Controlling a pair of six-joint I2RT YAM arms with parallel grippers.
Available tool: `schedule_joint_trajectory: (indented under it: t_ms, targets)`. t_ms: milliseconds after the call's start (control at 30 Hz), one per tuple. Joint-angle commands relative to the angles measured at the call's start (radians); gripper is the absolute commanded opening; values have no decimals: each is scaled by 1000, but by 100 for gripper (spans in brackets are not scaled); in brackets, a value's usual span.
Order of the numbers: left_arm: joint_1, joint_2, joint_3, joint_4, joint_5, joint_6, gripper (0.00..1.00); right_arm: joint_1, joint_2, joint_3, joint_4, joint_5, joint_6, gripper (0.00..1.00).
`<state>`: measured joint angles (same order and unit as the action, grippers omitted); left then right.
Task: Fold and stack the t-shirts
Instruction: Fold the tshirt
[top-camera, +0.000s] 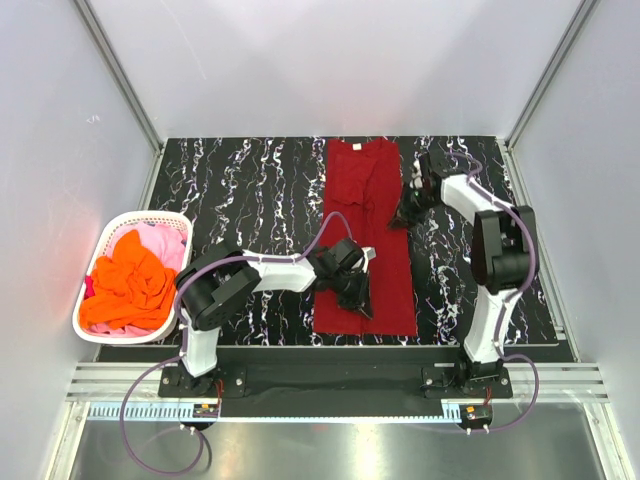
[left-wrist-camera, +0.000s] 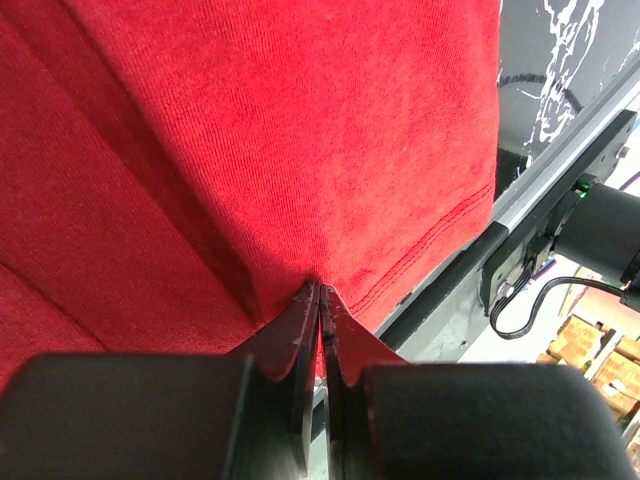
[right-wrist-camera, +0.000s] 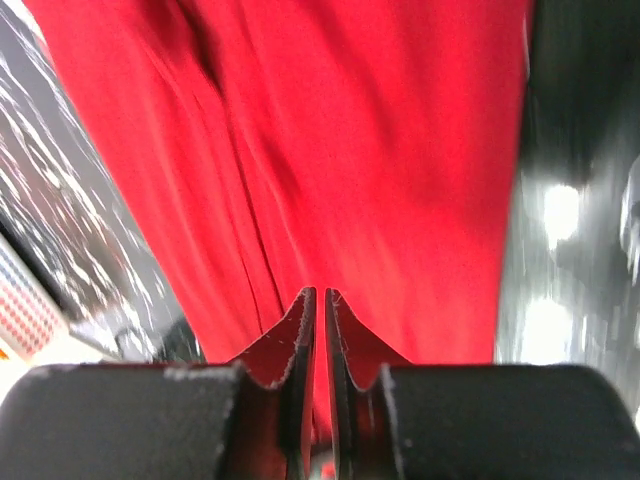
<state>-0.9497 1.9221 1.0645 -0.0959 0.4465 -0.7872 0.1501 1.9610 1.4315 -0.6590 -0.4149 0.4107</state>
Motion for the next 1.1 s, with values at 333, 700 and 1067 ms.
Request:
schedule_joint_trajectory:
  t_ms: [333, 700, 1067]
  targets:
    - [-3, 54, 41, -106, -138, -4, 7, -6, 415, 542, 36, 14, -1, 12]
    - [45, 74, 86, -186, -175, 29, 7, -7, 731, 953, -103, 27, 54, 10]
    - [74, 49, 147, -174, -75, 52, 9, -35, 629, 1025, -192, -13, 76, 14]
